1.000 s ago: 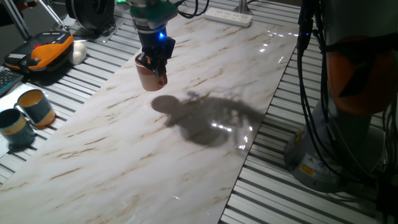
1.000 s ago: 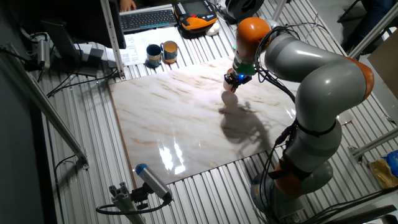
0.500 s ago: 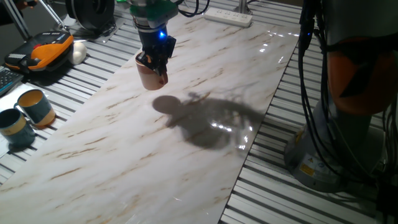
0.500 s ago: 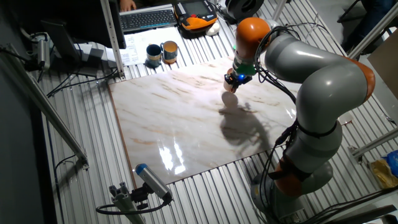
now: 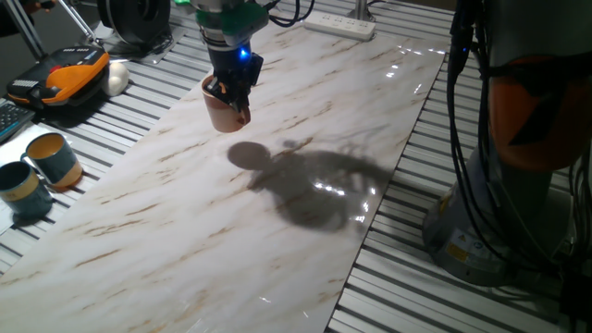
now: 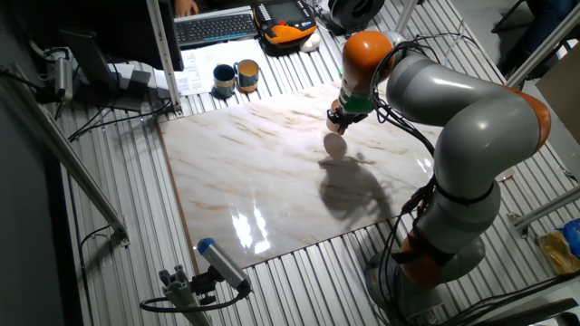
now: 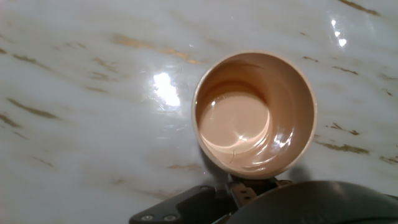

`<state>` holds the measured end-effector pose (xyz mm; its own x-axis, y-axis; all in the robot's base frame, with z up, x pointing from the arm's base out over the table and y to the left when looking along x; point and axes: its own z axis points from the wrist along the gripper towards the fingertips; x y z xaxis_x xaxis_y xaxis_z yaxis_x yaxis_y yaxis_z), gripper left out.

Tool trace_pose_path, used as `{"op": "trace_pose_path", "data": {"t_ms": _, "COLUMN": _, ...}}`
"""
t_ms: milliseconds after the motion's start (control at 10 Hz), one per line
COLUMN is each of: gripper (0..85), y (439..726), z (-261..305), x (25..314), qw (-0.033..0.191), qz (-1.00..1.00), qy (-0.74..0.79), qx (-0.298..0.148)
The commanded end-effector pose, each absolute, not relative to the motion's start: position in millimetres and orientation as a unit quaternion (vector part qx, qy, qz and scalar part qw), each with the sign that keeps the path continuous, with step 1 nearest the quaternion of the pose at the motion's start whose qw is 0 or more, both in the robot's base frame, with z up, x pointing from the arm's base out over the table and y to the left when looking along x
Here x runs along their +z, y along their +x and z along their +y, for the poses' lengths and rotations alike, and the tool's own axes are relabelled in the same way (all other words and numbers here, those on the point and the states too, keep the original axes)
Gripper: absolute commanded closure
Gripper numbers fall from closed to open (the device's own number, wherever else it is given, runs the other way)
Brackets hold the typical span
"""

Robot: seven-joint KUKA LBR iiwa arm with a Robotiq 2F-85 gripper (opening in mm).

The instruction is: Pick up the cup

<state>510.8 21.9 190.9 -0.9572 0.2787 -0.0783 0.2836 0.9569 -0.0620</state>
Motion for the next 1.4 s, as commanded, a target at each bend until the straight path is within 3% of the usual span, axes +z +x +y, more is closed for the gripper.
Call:
{"op": "trace_pose_path", "data": {"t_ms": 0, "gripper": 85.0, "y": 510.8, "z": 21.9, "x": 190.9, "qw": 0.034, "qz": 0.989, "qy": 0.142, "qx": -0.036}}
{"op": "trace_pose_path", "data": {"t_ms": 1300, "gripper": 85.0, "y": 509.5, "z": 22.8, "x": 189.2, "qw": 0.039, "qz": 0.988, "qy": 0.146, "qx": -0.043}}
